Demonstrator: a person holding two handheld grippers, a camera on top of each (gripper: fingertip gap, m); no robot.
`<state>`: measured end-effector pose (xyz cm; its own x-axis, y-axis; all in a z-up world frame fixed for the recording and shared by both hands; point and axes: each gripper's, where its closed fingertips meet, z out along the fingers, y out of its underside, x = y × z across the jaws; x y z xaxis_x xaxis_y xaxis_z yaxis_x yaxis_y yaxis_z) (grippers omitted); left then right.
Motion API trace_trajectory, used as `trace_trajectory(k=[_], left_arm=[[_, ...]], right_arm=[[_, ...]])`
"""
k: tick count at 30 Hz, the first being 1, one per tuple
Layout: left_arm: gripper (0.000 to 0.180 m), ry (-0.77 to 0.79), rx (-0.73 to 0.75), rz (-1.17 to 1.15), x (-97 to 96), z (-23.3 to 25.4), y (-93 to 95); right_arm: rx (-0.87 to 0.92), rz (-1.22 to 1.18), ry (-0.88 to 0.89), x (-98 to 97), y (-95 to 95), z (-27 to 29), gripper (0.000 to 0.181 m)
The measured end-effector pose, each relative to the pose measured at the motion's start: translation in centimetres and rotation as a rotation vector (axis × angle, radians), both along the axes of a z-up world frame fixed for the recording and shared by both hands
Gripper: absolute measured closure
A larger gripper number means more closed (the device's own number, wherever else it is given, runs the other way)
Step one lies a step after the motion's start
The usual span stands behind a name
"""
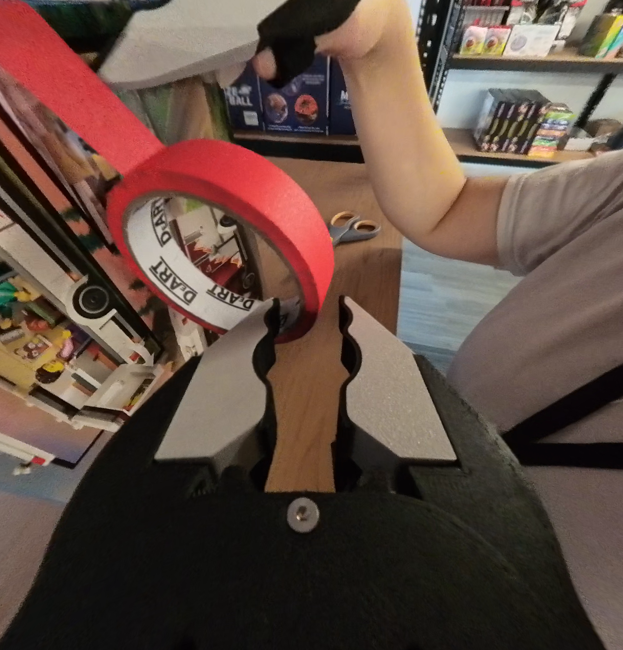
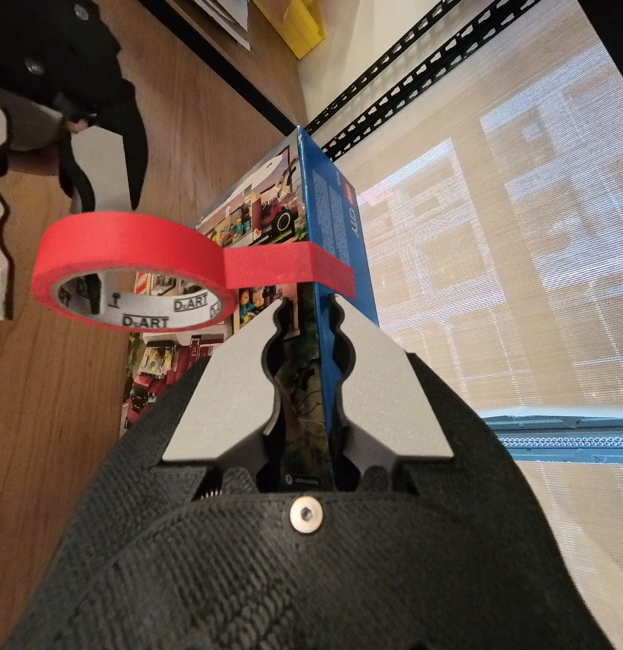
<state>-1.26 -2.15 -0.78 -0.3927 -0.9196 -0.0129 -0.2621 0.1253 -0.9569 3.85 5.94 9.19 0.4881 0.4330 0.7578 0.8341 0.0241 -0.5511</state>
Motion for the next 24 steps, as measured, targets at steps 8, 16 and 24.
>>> trace_trajectory(k=[8,16,24], left_arm=[[0.136,-0.153,-0.078,0.026,-1.4,0.9,0.2],[0.133,-0.208,-0.119,0.03,-5.4,2.5,1.4],[0.133,-0.214,-0.002,0.081,-3.8,1.0,2.2]], right_arm=[[-0.09,0.038,0.032,-0.3,-0.4,-0.3,0.146],[-0.065,0.035,0.018,-0.1,-0.3,-0.3,0.149],[-0.055,0.035,0.01,-0.1,-0.3,-0.3,0.148]])
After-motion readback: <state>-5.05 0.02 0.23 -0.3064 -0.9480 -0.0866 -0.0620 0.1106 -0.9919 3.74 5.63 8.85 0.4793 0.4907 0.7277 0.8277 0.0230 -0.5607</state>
